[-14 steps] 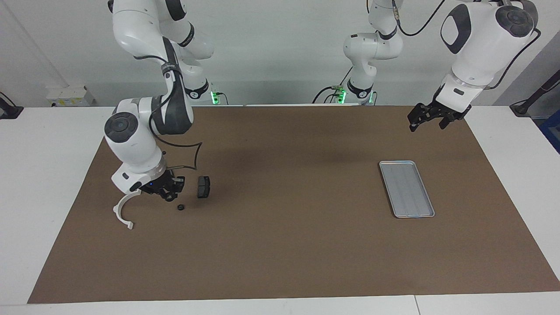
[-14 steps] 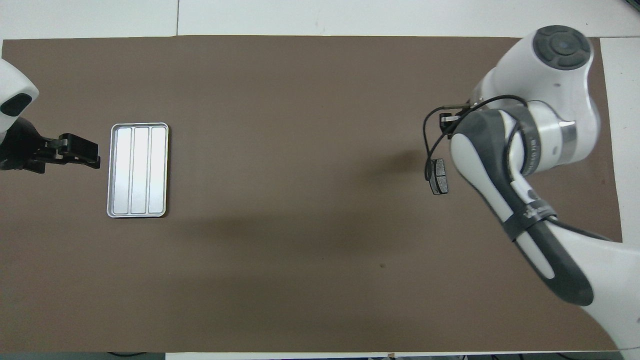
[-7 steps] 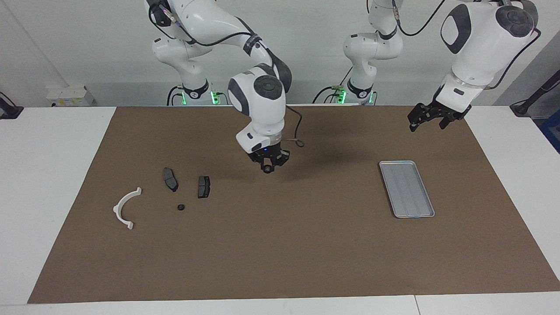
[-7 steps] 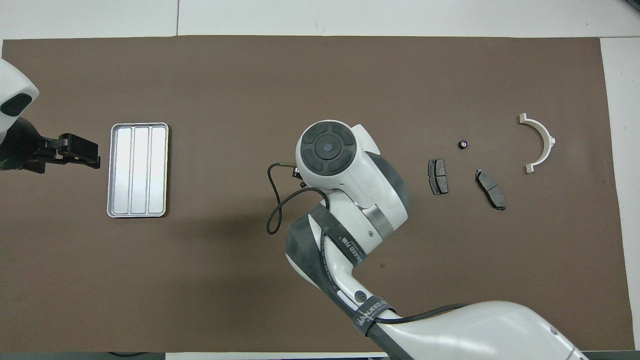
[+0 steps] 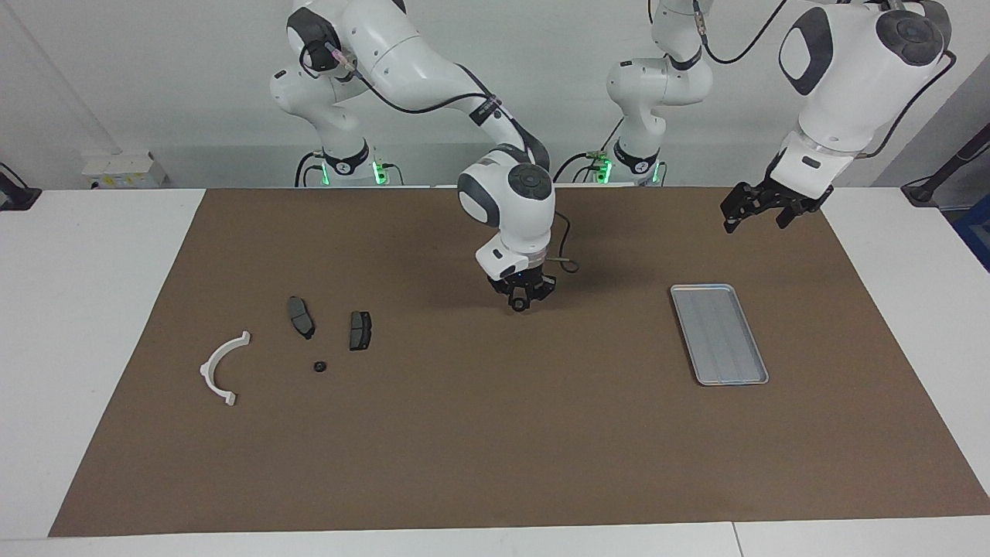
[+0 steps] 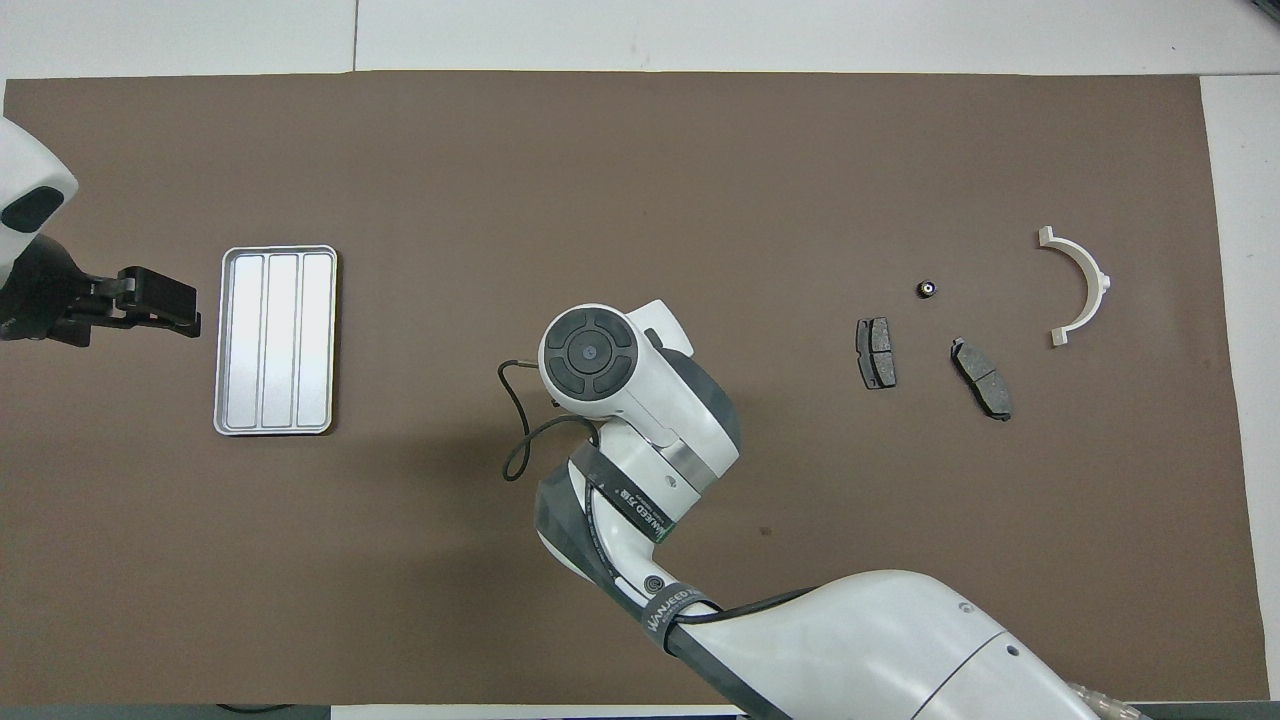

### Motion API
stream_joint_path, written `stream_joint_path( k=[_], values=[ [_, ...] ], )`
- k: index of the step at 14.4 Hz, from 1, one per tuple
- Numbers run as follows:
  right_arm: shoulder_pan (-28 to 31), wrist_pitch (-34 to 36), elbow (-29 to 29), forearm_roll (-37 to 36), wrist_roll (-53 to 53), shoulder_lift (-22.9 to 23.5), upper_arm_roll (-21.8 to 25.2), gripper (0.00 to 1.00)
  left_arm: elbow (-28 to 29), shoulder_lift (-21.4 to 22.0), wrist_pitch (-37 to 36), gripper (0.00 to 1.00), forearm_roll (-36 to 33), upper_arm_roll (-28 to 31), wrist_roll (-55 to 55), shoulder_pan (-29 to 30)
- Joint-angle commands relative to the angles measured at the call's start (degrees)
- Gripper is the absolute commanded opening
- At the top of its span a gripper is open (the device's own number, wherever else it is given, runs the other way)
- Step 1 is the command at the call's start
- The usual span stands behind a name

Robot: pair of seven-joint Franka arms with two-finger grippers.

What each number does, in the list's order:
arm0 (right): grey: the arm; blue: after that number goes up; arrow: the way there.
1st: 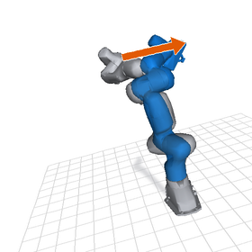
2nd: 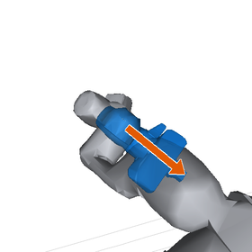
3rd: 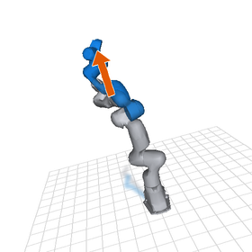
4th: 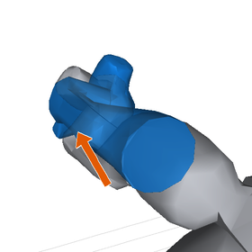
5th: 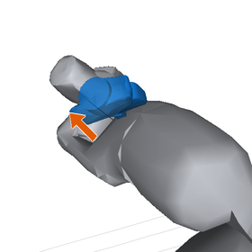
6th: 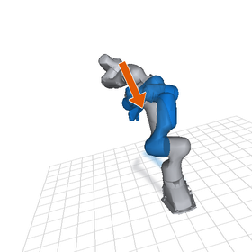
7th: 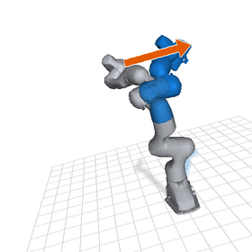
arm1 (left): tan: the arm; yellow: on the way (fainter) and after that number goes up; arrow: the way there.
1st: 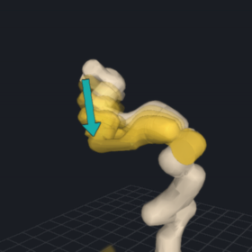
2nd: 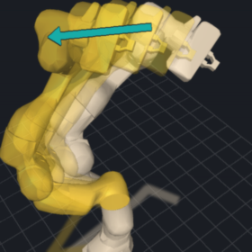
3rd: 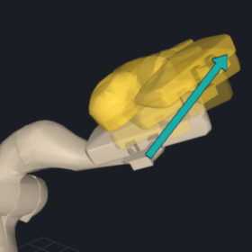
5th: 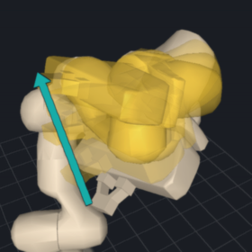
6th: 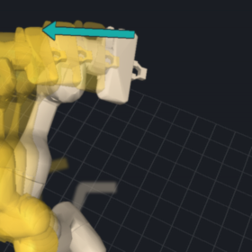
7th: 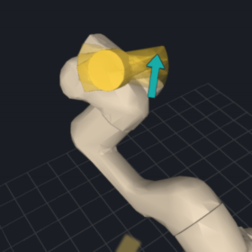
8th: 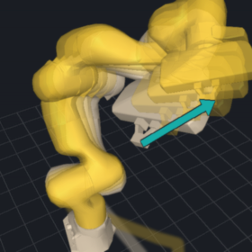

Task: Pick bearing gear from pile to tray
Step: 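Carry the bearing with the right gripper to mid-table and release it, then reach the left gripper to the mid-table bearing and grasp it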

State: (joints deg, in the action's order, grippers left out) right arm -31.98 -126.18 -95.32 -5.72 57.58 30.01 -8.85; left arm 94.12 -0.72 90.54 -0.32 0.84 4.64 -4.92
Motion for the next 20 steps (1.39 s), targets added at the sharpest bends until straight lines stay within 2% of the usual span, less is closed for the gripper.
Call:
stream_joint_path(
  k=[1, 3, 4, 5, 6, 7, 9, 11, 14, 18, 20],
  values=[
    [0.34, -3.1, -1.72, -0.69, 3.06, 0.31, -0.12, 0.0, -0.16, 0.37, -0.45, 1.0, -0.03, 0.04, -0.07, 0.08],
    [0.6, -3.38, -1.72, -0.69, 3.24, 0.67, -0.12, 0.0, -0.16, 0.37, -0.45, 1.0, -0.03, 0.04, -0.07, 0.08],
    [1.12, -3.11, -1.63, -0.43, 3.16, 0.67, -0.12, 0.07, -0.16, 0.37, -0.45, 1.0, -0.03, 0.04, -0.07, 0.08],
    [1.48, -3.02, -1.54, 0.27, 3.33, 0.84, -0.12, 0.57, -0.16, 0.37, -0.45, 1.0, -0.03, 0.04, -0.07, 0.08],
    [1.39, -2.15, -1.11, 0.27, 3.33, 0.67, -0.12, 0.84, -0.16, 0.37, -0.37, 1.0, -0.03, 0.04, -0.07, 0.0],
    [1.48, -0.66, -0.58, 0.19, 3.42, 0.49, -0.03, 1.0, -0.16, 0.37, -0.37, 1.0, -0.03, 0.04, 0.01, -0.09],
    [2.26, 0.4, 0.56, 0.45, 3.33, -0.21, 0.41, 1.0, -0.16, 0.37, -0.28, 1.0, -0.03, 0.04, 0.19, -0.44],
    [9.26, 5.64, 2.84, 0.45, -1.46, -2.66, -0.46, 1.0, -0.25, 0.37, 0.51, 1.0, 0.41, 0.04, 4.03, -0.44],
    [20.08, 13.75, 7.42, 3.61, -25.08, -5.04, -1.87, 1.0, 2.38, 0.2, 5.69, 1.0, 1.81, -0.67, 16.95, -4.64],
    [31.25, 12.89, 5.68, 3.26, -51.01, -5.84, -1.87, 1.0, 1.51, -6.73, 12.01, 1.0, 2.96, -0.58, 33.9, -14.48],
    [33.64, 8.61, 0.69, 3.26, -56.59, -7.5, -1.79, 1.0, -0.15, -11.21, 15.87, 1.0, 3.05, -0.49, 41.47, -19.41]
  ],
)
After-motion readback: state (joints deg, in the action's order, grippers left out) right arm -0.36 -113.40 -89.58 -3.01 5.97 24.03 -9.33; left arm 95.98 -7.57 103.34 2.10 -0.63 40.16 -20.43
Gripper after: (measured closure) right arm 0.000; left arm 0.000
